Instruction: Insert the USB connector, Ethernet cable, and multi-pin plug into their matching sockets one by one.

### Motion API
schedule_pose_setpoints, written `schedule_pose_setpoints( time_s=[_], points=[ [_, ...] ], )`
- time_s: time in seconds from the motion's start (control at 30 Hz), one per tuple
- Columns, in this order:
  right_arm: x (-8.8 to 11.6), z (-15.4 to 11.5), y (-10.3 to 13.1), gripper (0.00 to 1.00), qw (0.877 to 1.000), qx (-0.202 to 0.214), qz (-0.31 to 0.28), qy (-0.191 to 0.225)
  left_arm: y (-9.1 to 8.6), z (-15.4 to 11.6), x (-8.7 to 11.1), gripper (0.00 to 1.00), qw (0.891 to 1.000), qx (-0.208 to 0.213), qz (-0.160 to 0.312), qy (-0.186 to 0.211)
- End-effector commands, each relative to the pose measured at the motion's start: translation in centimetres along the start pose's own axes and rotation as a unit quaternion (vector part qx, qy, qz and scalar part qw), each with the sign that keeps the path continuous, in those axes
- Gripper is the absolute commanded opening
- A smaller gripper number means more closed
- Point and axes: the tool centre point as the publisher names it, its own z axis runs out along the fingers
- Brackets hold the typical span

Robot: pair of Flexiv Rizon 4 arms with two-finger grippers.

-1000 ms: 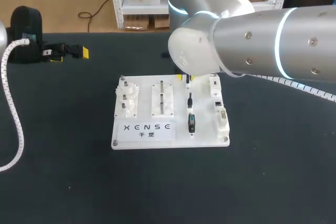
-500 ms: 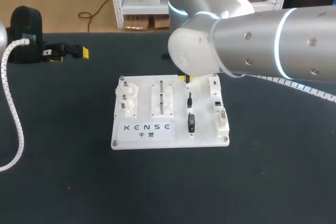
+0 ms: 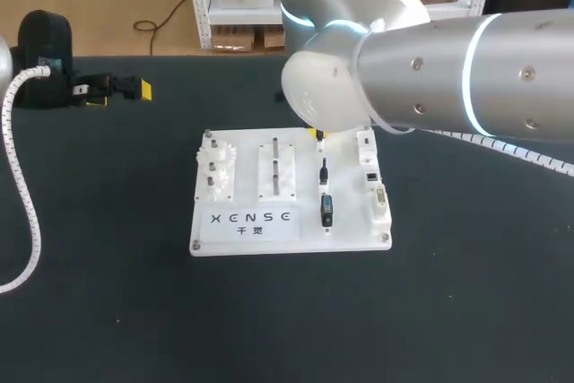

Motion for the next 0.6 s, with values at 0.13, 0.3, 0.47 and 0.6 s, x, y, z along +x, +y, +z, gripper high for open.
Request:
schedule_pose_setpoints(
  time_s=[0.13, 0.3, 0.47, 0.6],
  points=[
    [-0.2, -0.8, 0.3, 0.0, 1.0, -0.002, 0.002, -0.002, 0.0, 0.0, 0.0, 1.0, 1.0, 0.0, 0.0, 0.0],
    [-0.2, -1.5, 0.2, 0.0, 1.0, -0.009, 0.002, -0.009, 0.0, 0.0, 0.0, 1.0, 1.0, 0.0, 0.0, 0.0],
    [-0.1, -2.8, -0.2, 0.0, 1.0, -0.018, 0.003, -0.01, 0.0, 0.0, 0.0, 1.0, 1.0, 0.0, 0.0, 0.0],
    [0.0, -3.6, -1.1, 0.0, 1.0, -0.018, 0.003, -0.016, 0.0, 0.0, 0.0, 1.0, 1.0, 0.0, 0.0, 0.0]
  ],
)
